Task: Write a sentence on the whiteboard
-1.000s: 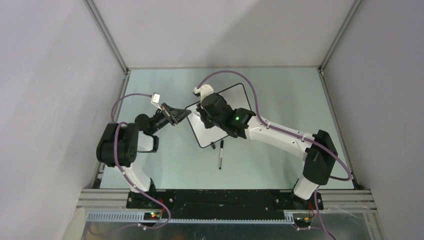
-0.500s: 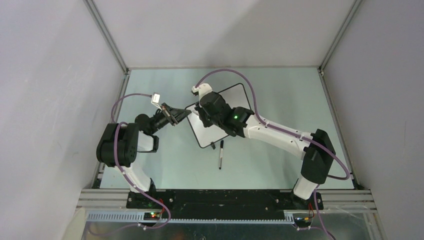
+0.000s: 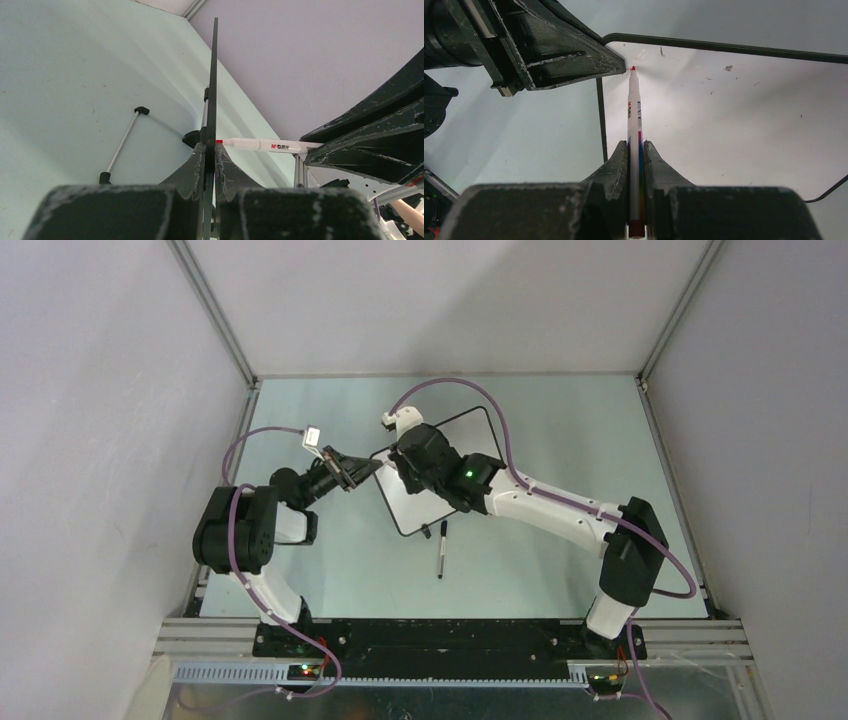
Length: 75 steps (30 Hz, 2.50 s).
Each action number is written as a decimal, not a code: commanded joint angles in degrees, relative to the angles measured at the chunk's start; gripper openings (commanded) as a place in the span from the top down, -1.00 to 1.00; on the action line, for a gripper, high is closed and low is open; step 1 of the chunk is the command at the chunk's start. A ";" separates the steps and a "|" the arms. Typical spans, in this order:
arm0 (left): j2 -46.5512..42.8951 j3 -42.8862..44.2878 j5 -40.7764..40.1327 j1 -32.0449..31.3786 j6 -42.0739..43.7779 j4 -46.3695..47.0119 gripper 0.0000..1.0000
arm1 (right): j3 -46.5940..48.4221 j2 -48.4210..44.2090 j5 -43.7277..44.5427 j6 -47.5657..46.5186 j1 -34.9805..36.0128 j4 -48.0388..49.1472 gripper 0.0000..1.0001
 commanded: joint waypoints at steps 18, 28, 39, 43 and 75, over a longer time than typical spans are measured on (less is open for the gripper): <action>-0.98 0.60 1.90 -0.94 0.08 1.70 1.00 | 3.68 1.58 5.18 -0.92 0.16 -1.41 1.00; -0.96 0.52 1.97 -0.94 0.19 1.70 1.00 | 2.86 0.90 6.18 -0.81 -0.57 -1.72 1.00; -0.94 0.51 1.95 -0.94 0.16 1.70 1.00 | 1.93 0.00 6.10 -0.52 -1.76 -1.71 1.00; -0.91 0.51 1.97 -0.94 0.16 1.70 1.00 | 1.75 -0.59 5.41 -0.30 -1.85 -1.59 1.00; -0.88 0.65 1.89 -1.03 0.08 1.70 1.00 | -1.44 -2.71 0.25 -1.67 -0.61 3.01 1.00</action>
